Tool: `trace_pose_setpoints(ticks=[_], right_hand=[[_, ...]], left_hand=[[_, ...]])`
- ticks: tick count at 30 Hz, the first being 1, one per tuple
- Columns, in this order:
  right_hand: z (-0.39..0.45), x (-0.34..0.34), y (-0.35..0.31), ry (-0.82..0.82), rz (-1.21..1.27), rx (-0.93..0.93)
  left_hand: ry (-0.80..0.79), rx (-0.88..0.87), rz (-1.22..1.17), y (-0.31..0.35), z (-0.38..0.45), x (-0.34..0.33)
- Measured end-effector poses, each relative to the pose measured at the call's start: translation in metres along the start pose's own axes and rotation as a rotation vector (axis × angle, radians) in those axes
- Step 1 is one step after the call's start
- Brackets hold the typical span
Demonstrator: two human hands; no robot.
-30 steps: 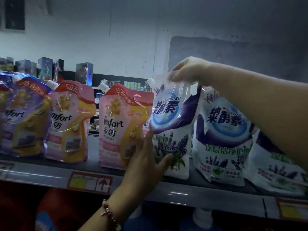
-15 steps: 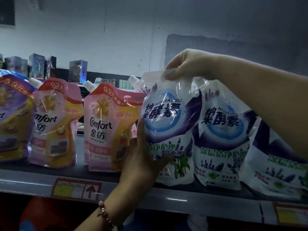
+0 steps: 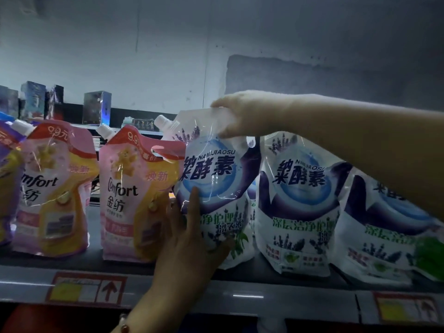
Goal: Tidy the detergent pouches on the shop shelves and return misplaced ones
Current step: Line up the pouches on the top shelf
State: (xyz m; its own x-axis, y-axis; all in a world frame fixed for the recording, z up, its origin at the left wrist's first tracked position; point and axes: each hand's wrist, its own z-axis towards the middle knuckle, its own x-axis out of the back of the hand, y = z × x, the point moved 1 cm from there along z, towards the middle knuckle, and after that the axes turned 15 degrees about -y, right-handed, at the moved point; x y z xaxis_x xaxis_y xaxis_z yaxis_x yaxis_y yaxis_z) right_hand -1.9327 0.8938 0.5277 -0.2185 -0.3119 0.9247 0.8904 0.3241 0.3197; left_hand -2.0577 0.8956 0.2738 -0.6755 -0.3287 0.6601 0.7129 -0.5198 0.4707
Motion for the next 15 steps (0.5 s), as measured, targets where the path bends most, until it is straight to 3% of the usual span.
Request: trace_pose_setpoints(ticks=[4, 9, 13, 15], right_hand=[[-0.028, -0.008, 0.011, -0.043, -0.037, -0.004], [-0.069, -0.026, 0.039, -0.024, -0.119, -0.073], [-0.101, -0.046, 0.049, -0.008, -0.138, -0.113], [-0.119, -0.057, 0.050, -0.040, 0.008, -0.135]], left_hand=[[-0.133, 0.127, 0.188, 0.010, -0.005, 0.012], [-0.070, -0.128, 0.442, 0.030, -0.001, 0.032], [-0.110, -0.171, 0.462, 0.061, 0.023, 0.051], [-0.143, -0.165, 0.446, 0.075, 0.036, 0.057]])
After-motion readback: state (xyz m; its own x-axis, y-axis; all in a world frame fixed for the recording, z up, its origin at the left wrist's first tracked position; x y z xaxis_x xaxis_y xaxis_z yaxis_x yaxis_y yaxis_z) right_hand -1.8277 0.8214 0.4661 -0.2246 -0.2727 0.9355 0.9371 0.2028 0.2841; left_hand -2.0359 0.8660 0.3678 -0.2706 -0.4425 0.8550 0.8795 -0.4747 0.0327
